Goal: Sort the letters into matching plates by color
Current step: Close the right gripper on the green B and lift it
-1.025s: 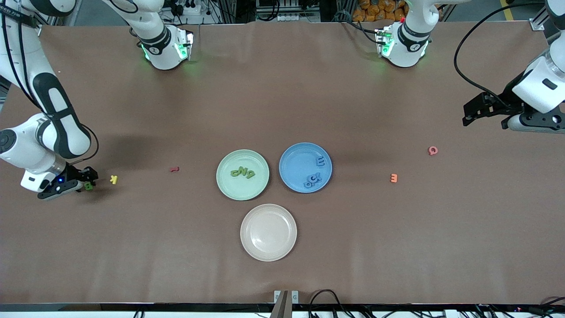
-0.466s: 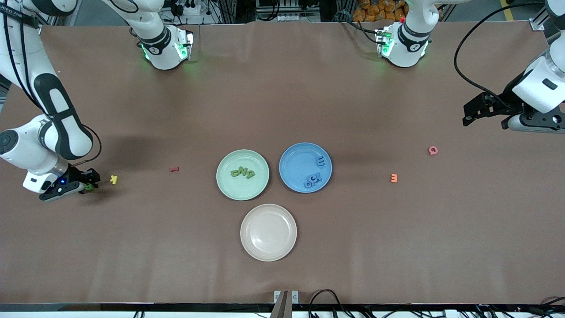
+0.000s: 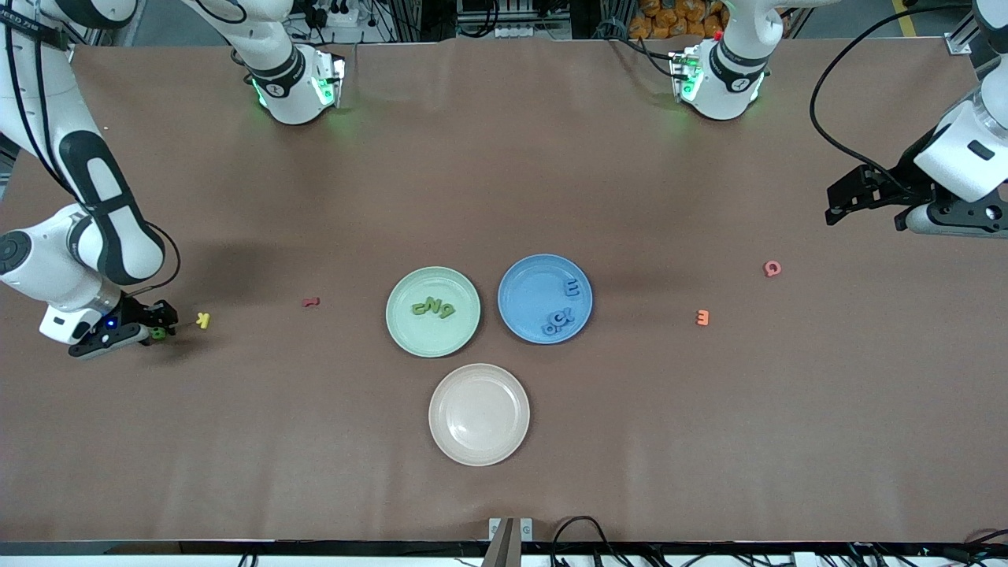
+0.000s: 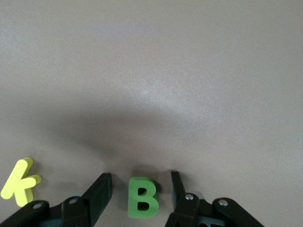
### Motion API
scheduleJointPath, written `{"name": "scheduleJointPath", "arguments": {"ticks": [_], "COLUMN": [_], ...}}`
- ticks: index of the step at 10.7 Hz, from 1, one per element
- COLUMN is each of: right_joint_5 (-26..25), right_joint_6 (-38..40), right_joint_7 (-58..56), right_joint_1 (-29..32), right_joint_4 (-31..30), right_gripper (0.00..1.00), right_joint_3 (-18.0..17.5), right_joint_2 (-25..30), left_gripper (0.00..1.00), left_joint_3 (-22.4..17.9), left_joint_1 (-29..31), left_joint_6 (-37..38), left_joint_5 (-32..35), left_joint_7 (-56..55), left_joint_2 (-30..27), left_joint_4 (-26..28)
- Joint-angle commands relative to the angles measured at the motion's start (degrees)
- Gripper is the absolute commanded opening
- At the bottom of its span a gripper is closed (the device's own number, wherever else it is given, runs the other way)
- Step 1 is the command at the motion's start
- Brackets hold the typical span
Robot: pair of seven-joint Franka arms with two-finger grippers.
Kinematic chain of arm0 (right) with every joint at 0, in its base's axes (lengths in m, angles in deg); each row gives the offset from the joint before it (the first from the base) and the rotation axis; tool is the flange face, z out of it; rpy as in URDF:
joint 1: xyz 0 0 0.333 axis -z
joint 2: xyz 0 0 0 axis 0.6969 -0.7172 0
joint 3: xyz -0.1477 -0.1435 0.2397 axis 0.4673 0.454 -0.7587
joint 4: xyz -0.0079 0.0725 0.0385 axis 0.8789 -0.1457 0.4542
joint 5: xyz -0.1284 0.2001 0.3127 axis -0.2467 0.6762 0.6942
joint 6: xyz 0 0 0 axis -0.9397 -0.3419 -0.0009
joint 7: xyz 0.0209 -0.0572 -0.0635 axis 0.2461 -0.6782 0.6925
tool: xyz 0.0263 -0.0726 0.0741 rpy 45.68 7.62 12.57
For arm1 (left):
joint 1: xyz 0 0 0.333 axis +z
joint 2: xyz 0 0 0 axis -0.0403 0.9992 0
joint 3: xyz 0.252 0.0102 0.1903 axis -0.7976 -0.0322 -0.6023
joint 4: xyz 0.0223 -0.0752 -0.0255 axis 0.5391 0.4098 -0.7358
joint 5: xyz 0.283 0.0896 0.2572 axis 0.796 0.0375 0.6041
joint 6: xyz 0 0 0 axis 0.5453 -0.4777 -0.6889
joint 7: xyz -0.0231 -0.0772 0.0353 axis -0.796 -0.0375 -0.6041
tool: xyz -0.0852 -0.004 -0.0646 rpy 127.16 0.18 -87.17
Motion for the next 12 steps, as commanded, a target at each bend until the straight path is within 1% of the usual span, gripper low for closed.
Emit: {"name": "scheduleJointPath", "arguments": {"ticks": [1, 10, 12], "right_joint_5": [1.4, 1.2, 1.3], "right_joint_6": [-0.6, -0.9, -1.1], "right_joint_7": [-1.9, -3.8, -3.8], "right_joint_1": [0.9, 2.3, 2.2], "right_joint_4": [-0.3, -0.4, -0.4], "right_gripper": [0.60, 0.59, 0.57], "right_joint_3": [-0.4, -0.4, -0.4], "right_joint_2": [-0.3, -0.5, -0.7], "left_gripper": [1.00, 1.00, 1.00], "left_joint_3": [0.3, 0.3, 0.3], "left_joint_1": [0.3, 0.3, 0.3], "left_joint_6": [-0.7, -1.4, -1.4], "left_joint_5": [0.3, 0.4, 0.4], "left_joint_7": [-0.1, -0.1, -0.1], "left_joint_2": [-1.1, -1.1, -1.1], "left_joint_4": [1.0, 0.9, 1.0]}}
